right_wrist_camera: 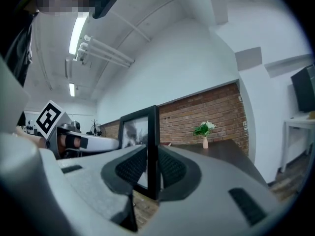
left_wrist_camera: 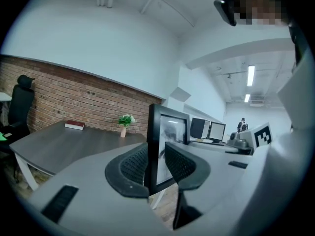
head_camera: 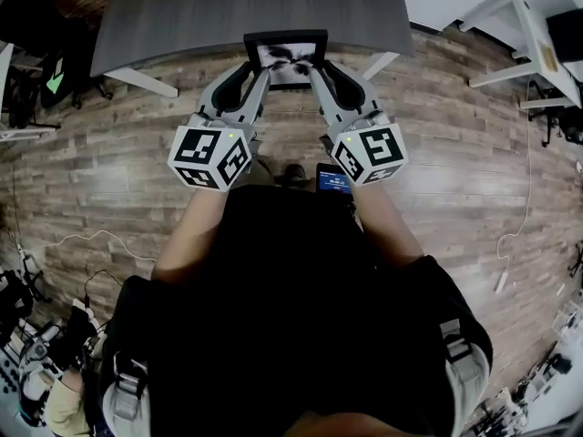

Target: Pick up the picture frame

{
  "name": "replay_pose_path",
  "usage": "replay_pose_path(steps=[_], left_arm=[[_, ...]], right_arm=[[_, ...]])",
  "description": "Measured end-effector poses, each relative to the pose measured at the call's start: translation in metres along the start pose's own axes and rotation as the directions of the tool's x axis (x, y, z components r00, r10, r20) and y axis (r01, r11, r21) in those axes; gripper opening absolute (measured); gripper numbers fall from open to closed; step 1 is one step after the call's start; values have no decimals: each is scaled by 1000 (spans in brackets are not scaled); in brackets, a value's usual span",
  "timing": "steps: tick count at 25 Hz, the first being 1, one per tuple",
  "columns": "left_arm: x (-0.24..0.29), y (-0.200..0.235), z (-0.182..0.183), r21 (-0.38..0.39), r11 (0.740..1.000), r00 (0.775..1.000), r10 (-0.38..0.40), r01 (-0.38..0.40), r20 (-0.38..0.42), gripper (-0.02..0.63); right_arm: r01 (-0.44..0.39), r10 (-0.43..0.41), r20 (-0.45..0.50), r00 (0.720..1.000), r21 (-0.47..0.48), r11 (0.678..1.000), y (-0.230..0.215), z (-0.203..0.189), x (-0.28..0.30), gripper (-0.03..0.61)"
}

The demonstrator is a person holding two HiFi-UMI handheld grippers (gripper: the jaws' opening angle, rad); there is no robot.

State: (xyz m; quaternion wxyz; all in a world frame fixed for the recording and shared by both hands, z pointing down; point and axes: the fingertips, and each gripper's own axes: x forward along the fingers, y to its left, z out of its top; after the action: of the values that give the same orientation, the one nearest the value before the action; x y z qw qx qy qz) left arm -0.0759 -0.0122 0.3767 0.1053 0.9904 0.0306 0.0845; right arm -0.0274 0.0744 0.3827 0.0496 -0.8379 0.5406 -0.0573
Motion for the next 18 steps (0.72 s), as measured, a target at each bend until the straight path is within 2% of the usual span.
replay_pose_path(steps=[4,11,18], left_arm=[[-12,4,-1,1,1000,1000,-12,12,-4,100],[-27,12,11,15,997,997,-79,79,3,98],[-78,58,13,-12,996,996,-87,87,-1,98]], right_arm=[[8,-8,4,1000,3,1000,16,0,-4,75],[63,-63,5,998,-14,998,34,7,0,72],[59,-59,-18,998,-23,998,96,1,26,72]])
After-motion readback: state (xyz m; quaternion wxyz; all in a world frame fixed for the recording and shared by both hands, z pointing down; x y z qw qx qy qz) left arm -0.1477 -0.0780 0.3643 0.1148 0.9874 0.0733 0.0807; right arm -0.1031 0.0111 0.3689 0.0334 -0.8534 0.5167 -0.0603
